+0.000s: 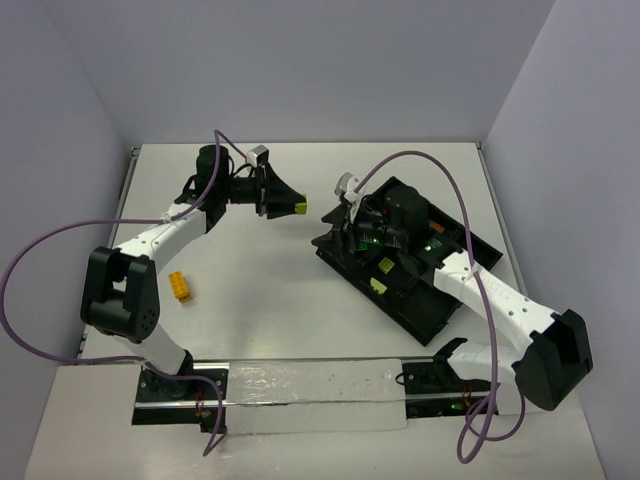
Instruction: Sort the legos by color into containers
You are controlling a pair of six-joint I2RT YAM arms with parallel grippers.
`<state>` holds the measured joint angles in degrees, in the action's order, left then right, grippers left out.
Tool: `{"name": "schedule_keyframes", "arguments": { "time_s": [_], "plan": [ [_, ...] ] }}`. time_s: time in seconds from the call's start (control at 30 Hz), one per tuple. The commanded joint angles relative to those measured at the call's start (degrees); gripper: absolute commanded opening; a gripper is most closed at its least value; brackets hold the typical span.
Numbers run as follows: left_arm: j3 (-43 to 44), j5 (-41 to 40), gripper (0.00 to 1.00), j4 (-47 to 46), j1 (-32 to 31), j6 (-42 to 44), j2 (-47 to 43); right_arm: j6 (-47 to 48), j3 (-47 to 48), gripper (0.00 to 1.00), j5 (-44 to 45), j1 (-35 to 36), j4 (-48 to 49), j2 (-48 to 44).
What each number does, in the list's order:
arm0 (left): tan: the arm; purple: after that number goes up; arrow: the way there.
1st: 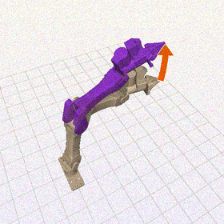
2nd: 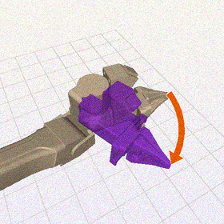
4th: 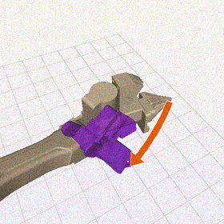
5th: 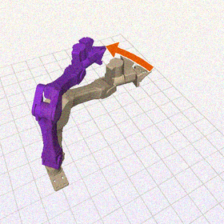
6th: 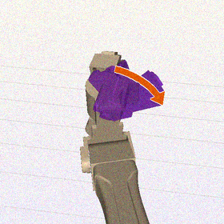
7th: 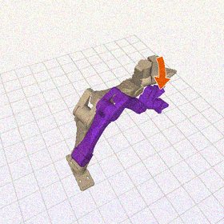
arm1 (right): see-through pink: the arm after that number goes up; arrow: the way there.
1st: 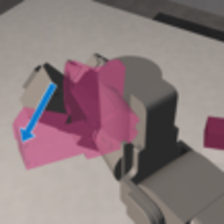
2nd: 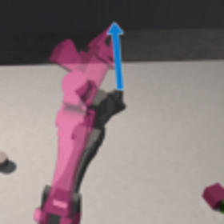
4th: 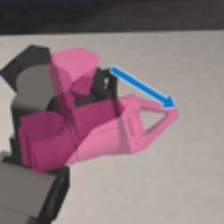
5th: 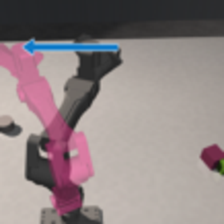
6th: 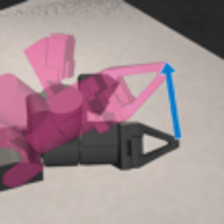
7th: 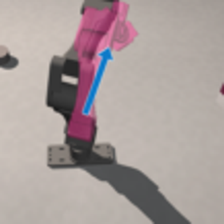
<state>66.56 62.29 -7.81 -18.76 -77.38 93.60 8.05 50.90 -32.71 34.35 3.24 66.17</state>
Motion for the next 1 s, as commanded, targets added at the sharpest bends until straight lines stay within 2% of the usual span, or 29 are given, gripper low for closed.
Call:
{"name": "schedule_keyframes", "arguments": {
  "time_s": [0.0,0.2,0.43,0.97],
  "plan": [
    [-0.3,2.3,0.00,-0.8,-0.2,1.5,-2.6,5.8,3.2,0.68,-4.4,0.0,5.1,2.4],
    [-2.0,2.3,0.00,-3.4,-0.2,0.7,-4.4,6.5,7.2,0.68,-9.3,-0.9,6.1,7.1],
    [-2.4,3.4,0.00,-1.7,-0.2,3.0,-6.1,6.8,11.1,0.69,-16.0,-3.0,5.3,11.7],
    [-3.0,4.6,0.00,-1.1,-0.3,5.0,-6.5,6.7,17.2,0.67,-22.7,-3.9,4.3,16.7]
  ]
}}
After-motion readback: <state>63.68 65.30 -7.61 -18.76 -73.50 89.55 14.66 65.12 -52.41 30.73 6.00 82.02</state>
